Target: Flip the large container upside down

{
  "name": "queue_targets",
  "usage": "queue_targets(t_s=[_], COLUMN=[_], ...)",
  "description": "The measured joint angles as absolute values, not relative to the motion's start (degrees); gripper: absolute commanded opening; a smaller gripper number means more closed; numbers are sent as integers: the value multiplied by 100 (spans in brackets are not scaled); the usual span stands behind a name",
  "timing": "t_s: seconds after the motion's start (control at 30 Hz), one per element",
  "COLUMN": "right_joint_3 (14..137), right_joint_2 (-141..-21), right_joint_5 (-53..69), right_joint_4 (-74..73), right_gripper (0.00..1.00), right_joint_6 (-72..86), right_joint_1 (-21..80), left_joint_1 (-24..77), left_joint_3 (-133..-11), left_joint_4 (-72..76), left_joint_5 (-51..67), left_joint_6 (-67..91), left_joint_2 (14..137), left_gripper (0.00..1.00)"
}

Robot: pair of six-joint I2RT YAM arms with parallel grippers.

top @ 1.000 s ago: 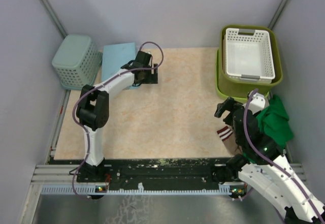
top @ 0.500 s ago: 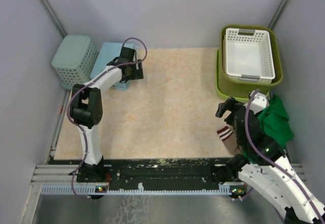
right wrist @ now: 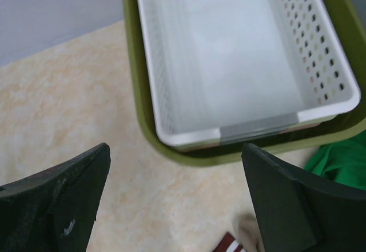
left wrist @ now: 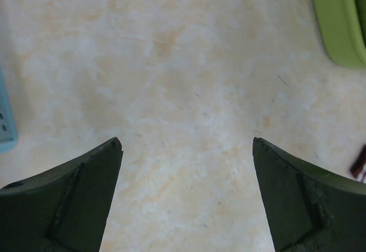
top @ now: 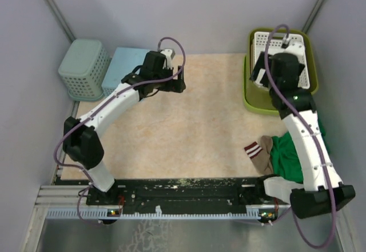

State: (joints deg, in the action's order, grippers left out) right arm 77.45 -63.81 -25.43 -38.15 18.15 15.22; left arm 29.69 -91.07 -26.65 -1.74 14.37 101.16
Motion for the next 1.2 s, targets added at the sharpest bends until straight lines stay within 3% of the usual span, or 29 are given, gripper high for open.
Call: queue_targets(t_s=[0.13, 0.3, 0.63, 0.83, 0.93, 1.2], right_joint_3=[8460, 9717, 10884, 11067, 11069, 11069], right_joint_2=[-6980, -8169, -10103, -10575, -10582, -10283], right_joint_5=[-1756, -1142, -620, -580, -578, -823], right_joint_4=[-3835, -4042, -4652, -4890, -4925, -4971], right_gripper=[89, 72, 28, 22, 1, 0], right_joint_6=[1629, 1310, 856, 788, 773, 698], right_joint_1=[495, 279, 248, 244, 244, 244], left_joint_1=[3326, 3640, 4086, 4110, 4112, 4115], left_joint_3=[-8206, -7181, -6569, -6569, -6569, -6569], left_joint_4=[-2517, -2401, -2364, -2340, -2342, -2342], left_joint_5=[233, 537, 711, 687, 676, 611], left_joint_6=[1597, 1953, 2353, 2375, 2373, 2351], left_joint_2=[9312, 8809, 8584, 8573, 8543, 8431], left_gripper=[100, 100, 100, 100, 100, 100])
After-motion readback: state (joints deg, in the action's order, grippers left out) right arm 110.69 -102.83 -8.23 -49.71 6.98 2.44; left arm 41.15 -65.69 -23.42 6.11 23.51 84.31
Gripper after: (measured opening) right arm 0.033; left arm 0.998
